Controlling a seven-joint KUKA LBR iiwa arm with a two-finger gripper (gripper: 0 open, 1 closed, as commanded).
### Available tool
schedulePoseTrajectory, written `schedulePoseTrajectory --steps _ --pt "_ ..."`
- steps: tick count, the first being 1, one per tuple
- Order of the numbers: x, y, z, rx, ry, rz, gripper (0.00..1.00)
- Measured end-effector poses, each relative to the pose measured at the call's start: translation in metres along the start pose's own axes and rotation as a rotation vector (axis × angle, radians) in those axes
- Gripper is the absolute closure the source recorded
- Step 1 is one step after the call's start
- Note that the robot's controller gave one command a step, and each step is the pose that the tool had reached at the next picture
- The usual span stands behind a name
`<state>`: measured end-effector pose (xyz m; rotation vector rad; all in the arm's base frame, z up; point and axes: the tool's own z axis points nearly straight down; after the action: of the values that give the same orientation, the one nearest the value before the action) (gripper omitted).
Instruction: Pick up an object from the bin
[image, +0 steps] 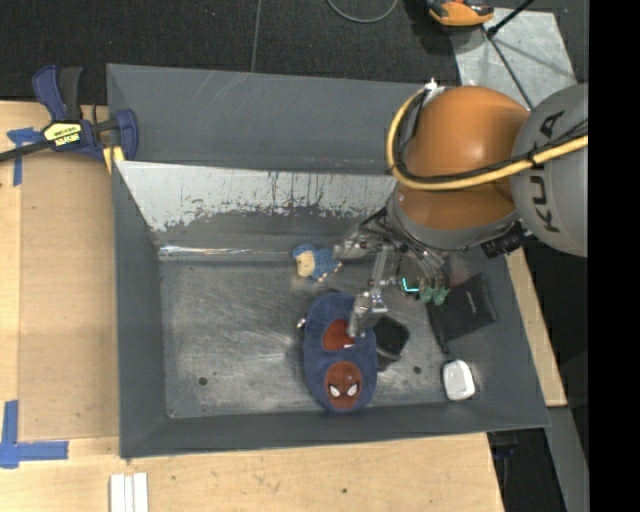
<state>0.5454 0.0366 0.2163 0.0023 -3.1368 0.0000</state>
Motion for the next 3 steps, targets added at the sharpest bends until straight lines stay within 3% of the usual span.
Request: schedulePoseTrajectory --steps 1,2,3 --pt "-0.051 0.018 0.138 -0.004 -0.005 -0.208 0.0" --pt "-0.054 0.018 0.133 -0.004 -0.018 -0.205 1.0" --pt "-0.073 0.063 0.137 0.005 -0.017 -0.244 1.0"
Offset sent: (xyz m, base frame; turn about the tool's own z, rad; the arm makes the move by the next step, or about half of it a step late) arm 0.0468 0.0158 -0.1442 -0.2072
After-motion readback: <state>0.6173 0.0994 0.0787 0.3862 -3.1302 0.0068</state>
